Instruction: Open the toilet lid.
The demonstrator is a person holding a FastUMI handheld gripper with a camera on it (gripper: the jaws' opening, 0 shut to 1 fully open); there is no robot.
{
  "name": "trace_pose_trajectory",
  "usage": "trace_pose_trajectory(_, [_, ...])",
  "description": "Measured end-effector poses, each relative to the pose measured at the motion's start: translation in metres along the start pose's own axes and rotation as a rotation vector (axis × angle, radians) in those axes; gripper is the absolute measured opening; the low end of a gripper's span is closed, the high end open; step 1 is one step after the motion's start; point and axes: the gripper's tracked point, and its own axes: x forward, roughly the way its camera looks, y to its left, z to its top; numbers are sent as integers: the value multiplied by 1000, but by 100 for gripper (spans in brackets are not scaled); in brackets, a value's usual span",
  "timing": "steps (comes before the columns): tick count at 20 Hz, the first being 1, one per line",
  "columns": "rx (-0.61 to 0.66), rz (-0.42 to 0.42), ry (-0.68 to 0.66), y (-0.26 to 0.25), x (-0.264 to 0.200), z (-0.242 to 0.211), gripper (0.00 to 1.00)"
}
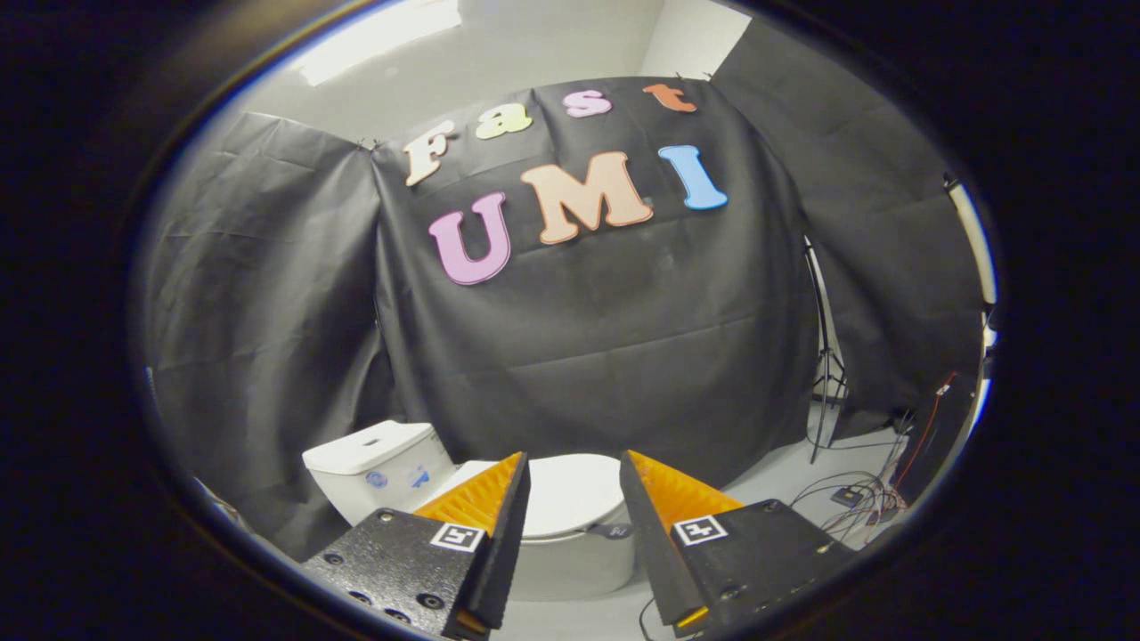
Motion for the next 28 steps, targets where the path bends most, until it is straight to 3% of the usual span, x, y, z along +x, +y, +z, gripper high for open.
trace_pose_trajectory(5, [80, -57, 21, -3, 3, 22, 63])
trace_pose_trajectory(10, [214, -94, -74, 3, 26, 49, 63])
trace_pose_trajectory(14, [351, -111, -114, 2, 48, 46, 63])
trace_pose_trajectory(28, [797, -119, -65, -10, 125, -61, 63])
